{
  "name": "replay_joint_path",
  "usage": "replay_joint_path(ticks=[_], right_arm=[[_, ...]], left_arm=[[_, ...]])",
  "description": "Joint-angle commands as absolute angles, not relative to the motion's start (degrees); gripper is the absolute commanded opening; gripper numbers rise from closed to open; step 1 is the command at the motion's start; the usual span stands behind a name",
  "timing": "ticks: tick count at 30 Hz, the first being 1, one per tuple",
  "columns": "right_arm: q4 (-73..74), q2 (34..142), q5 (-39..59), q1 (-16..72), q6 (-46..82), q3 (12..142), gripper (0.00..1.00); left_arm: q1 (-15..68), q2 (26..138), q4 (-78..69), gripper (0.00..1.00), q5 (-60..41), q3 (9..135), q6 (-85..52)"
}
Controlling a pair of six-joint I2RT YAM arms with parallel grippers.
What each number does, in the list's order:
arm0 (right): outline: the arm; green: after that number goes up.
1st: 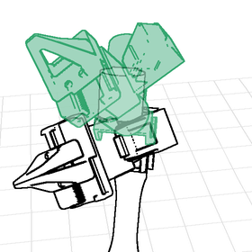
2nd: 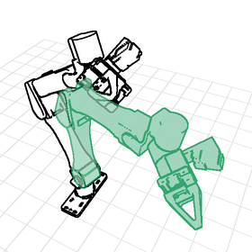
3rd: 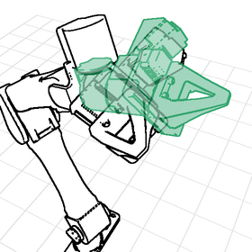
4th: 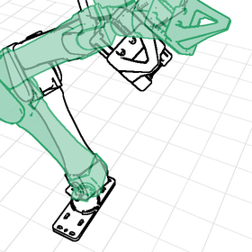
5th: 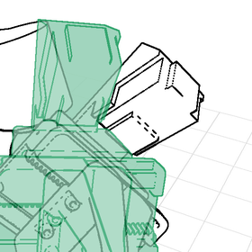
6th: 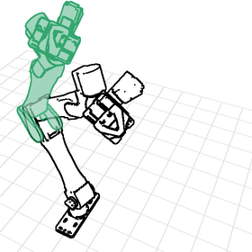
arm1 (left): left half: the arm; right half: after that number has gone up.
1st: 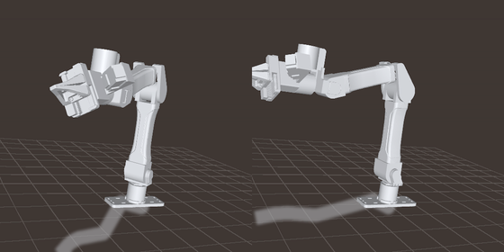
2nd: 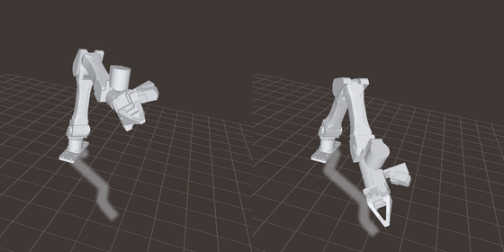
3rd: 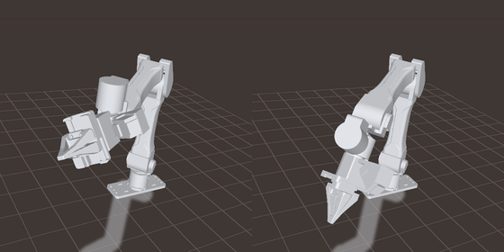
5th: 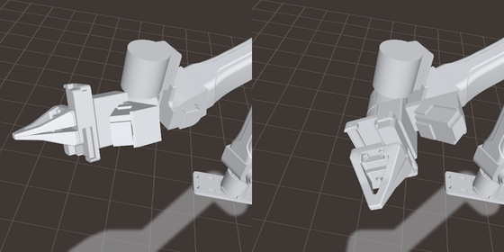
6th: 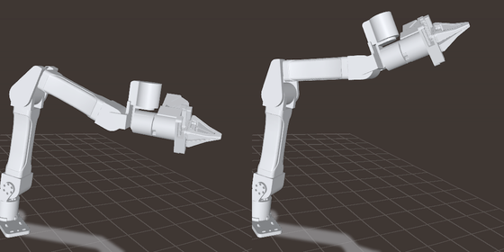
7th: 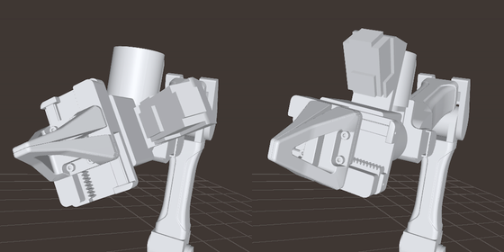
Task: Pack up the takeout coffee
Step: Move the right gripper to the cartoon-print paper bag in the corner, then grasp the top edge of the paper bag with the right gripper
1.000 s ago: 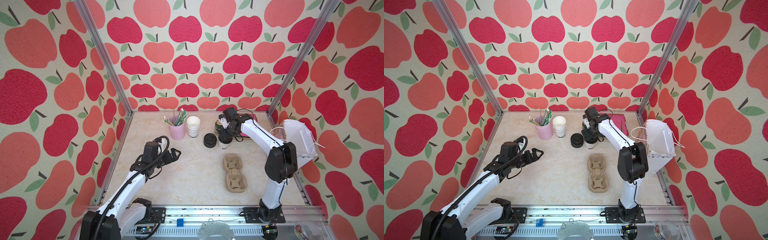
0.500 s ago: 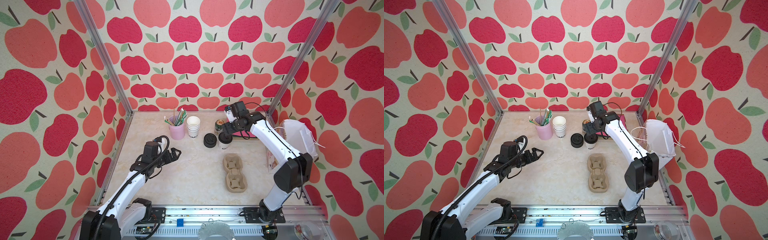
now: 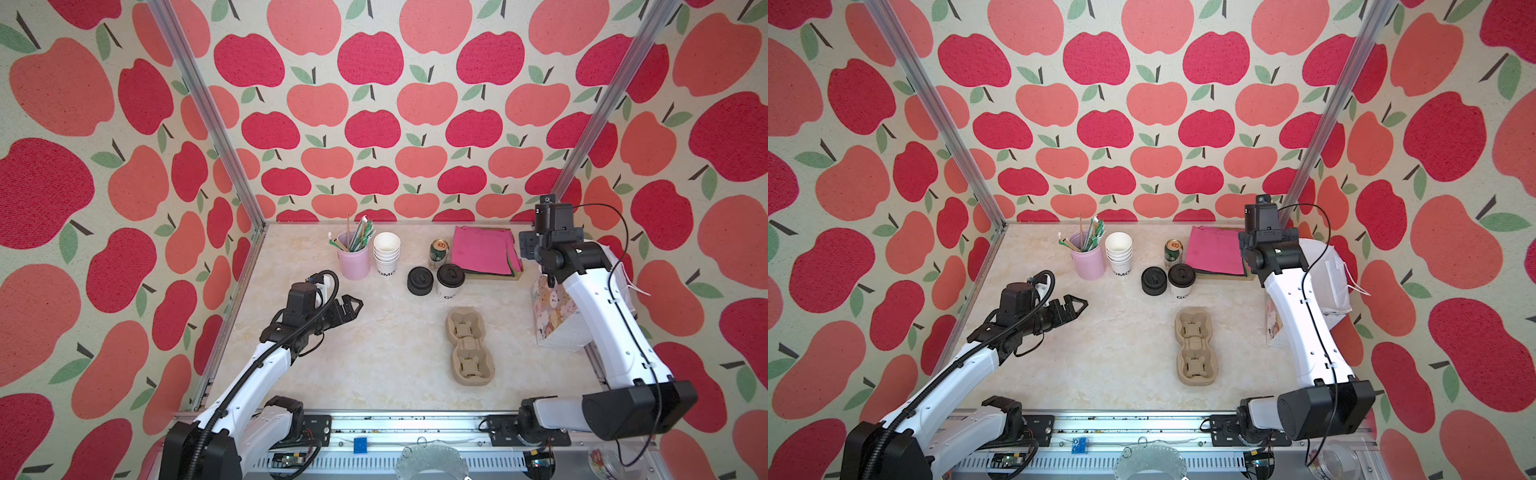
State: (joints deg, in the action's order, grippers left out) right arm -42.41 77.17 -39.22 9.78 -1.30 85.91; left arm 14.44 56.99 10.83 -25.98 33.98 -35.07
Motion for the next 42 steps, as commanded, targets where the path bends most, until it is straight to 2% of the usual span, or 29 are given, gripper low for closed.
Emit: replay_joint_path(ticks=[1, 9, 14, 18, 23, 28, 32, 42], right_arm=[[-39.7, 75.9, -42.0, 5.9, -1.4, 83.8, 0.91], [-41.5, 79.0, -31.0, -2.4, 4.2, 83.4, 0.90], [-42.4, 81.5, -24.9, -5.8, 6.8, 83.6, 0.82], [-42.3, 82.7, -23.7, -6.4, 7.2, 83.1, 0.73], [-41.9, 83.5, -22.4, -6.3, 7.3, 81.8, 0.56], [-41.9, 83.3, -20.4, -6.3, 7.5, 81.1, 0.20], [-41.6, 82.2, -21.5, -5.9, 6.9, 81.2, 0.00], [-41.9, 78.6, -29.2, 2.4, 2.0, 85.5, 0.00]], left_arm=[[14.1, 57.2, 10.1, 0.99, -26.7, 33.7, -34.2], [14.1, 56.6, 10.7, 0.99, -26.6, 33.3, -34.1], [14.1, 55.7, 10.9, 0.99, -26.2, 32.5, -34.1], [14.1, 55.7, 10.9, 0.99, -26.1, 32.2, -33.9], [14.1, 56.0, 10.6, 0.99, -26.3, 32.1, -33.8], [14.0, 56.0, 10.1, 0.99, -26.5, 31.7, -33.8], [14.1, 55.6, 10.1, 0.99, -26.4, 31.5, -33.9], [14.1, 55.7, 9.6, 0.99, -26.5, 31.5, -34.5]])
